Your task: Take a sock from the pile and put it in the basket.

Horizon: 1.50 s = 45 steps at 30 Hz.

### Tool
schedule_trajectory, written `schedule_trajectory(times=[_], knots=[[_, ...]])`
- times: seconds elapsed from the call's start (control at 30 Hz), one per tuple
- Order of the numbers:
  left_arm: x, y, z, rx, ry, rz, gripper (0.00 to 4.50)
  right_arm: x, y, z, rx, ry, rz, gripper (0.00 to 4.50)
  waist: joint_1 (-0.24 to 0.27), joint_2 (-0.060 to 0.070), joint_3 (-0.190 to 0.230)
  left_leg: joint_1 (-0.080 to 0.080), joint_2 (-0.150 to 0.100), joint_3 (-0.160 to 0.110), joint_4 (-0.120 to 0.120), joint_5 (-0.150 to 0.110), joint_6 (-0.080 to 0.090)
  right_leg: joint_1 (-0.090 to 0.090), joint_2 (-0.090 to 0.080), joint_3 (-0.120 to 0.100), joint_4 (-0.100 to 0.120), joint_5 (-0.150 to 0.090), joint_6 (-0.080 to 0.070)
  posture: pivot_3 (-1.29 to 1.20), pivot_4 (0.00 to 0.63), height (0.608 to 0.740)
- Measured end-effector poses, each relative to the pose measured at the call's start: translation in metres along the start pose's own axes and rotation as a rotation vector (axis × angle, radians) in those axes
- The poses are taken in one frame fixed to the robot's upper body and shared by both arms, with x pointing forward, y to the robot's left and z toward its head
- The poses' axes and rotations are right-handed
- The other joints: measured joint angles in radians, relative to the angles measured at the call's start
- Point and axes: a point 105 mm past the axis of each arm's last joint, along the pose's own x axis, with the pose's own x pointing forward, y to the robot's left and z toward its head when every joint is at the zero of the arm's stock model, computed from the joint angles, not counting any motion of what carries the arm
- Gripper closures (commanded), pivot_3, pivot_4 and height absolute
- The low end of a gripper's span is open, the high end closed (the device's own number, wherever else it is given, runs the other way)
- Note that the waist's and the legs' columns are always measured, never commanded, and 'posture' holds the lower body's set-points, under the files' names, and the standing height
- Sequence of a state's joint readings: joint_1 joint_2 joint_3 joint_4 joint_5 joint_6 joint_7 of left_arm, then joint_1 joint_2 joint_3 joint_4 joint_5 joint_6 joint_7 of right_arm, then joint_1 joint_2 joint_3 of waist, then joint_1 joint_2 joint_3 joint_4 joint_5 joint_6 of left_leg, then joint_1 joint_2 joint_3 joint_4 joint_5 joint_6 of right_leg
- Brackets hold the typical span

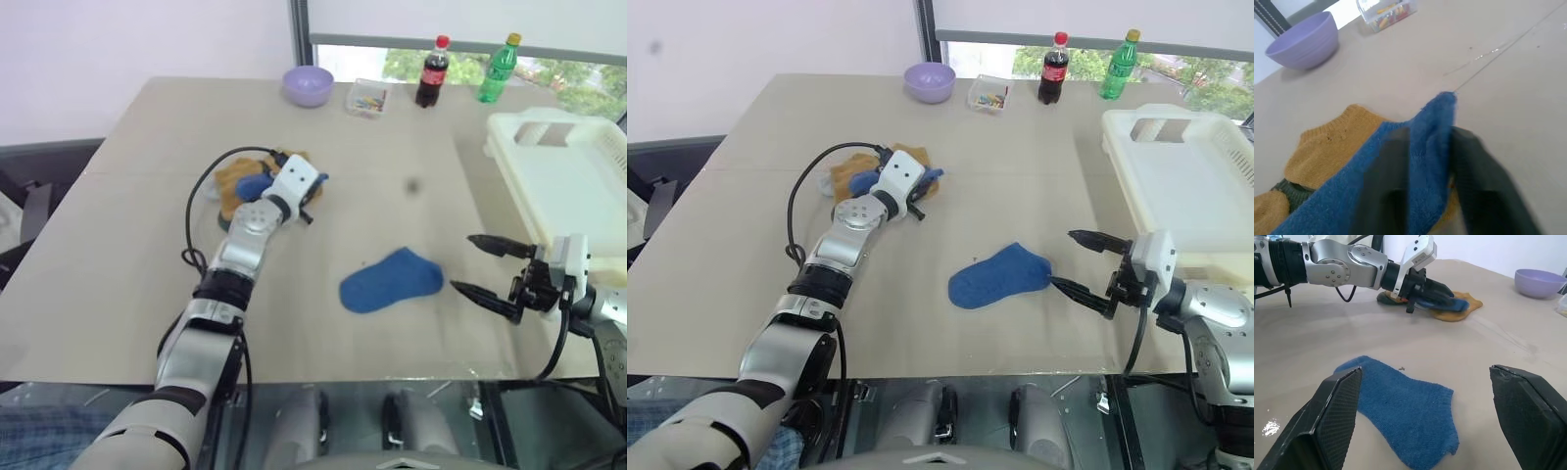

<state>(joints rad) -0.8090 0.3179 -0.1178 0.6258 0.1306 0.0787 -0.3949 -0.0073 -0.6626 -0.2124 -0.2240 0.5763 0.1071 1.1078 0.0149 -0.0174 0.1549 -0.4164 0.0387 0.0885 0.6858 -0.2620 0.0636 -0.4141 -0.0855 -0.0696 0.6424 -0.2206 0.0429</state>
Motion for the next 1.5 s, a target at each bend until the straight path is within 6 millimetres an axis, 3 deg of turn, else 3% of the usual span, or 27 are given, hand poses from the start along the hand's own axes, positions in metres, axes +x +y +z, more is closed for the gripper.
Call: schedule_trajectory(times=[0.3, 0.47, 0.63, 0.87, 1.0, 1.1, 1.2, 1.4, 1.5], knots=[[0.003, -0.006, 0.004, -0.008, -0.013, -0.006, 4.42, 0.000, 0.000, -0.001, -0.002, 0.004, -0.001, 0.22, 0.000, 0.000, 0.000, 0.000, 0.000, 0.000, 0.000, 0.000, 0.000, 0.000, 0.000, 0.000, 0.000, 0.000, 0.000, 0.00, 0.150, 0.733], [0.009, -0.014, 0.030, -0.008, -0.058, -0.035, 4.42, 0.000, 0.000, -0.001, -0.003, 0.005, -0.002, 0.22, 0.002, 0.000, 0.000, 0.000, 0.000, 0.000, 0.000, 0.000, -0.001, 0.000, 0.000, 0.000, 0.000, 0.000, 0.000, 0.00, 0.150, 0.733], [0.016, -0.065, 0.057, -0.024, -0.107, -0.194, 4.42, 0.000, 0.000, -0.001, -0.002, 0.006, -0.003, 0.22, 0.002, 0.000, 0.000, 0.000, -0.001, 0.000, 0.000, 0.001, -0.002, 0.000, 0.000, 0.000, 0.000, 0.000, 0.000, 0.00, 0.150, 0.733], [0.018, -0.156, 0.066, -0.155, -0.056, -0.410, 4.42, -0.001, 0.000, -0.003, 0.002, 0.013, -0.016, 0.22, 0.001, 0.000, 0.000, 0.000, -0.001, 0.000, 0.000, -0.001, 0.002, 0.000, 0.000, 0.001, 0.000, 0.000, 0.000, 0.00, 0.150, 0.733], [0.017, -0.185, 0.077, -0.190, -0.058, -0.468, 4.42, -0.002, -0.003, -0.004, -0.004, 0.027, -0.043, 0.22, -0.001, -0.001, 0.000, 0.000, 0.000, -0.001, 0.000, -0.001, 0.002, 0.000, 0.001, 0.001, 0.000, 0.000, 0.000, 0.00, 0.150, 0.733], [0.019, -0.187, 0.076, -0.214, -0.048, -0.465, 3.64, -0.004, -0.014, -0.012, -0.020, 0.093, -0.133, 0.22, -0.001, 0.000, 0.000, 0.001, 0.000, -0.001, 0.000, -0.001, 0.002, 0.000, 0.001, 0.001, 0.001, 0.000, 0.000, 0.00, 0.150, 0.733], [0.020, -0.181, 0.074, -0.230, -0.043, -0.439, 2.23, -0.009, -0.029, -0.021, -0.027, 0.195, -0.240, 0.22, 0.000, 0.000, 0.000, 0.000, 0.000, -0.001, 0.000, -0.001, 0.002, 0.000, 0.000, 0.001, 0.001, 0.000, 0.000, 0.00, 0.150, 0.733], [0.002, -0.170, 0.074, -0.357, -0.068, -0.526, 2.23, -0.005, -0.046, -0.027, 0.046, 0.276, -0.323, 0.22, -0.003, 0.001, 0.001, 0.000, 0.000, 0.000, 0.000, -0.001, 0.002, -0.001, 0.000, 0.001, 0.000, 0.000, 0.000, 0.00, 0.150, 0.733], [-0.010, -0.149, 0.082, -0.473, -0.103, -0.558, 2.23, 0.004, -0.061, -0.033, 0.185, 0.351, -0.401, 0.22, -0.002, 0.001, 0.001, 0.001, 0.001, -0.001, 0.001, -0.001, 0.002, 0.000, 0.000, 0.001, 0.001, 0.000, -0.001, 0.00, 0.150, 0.733]])
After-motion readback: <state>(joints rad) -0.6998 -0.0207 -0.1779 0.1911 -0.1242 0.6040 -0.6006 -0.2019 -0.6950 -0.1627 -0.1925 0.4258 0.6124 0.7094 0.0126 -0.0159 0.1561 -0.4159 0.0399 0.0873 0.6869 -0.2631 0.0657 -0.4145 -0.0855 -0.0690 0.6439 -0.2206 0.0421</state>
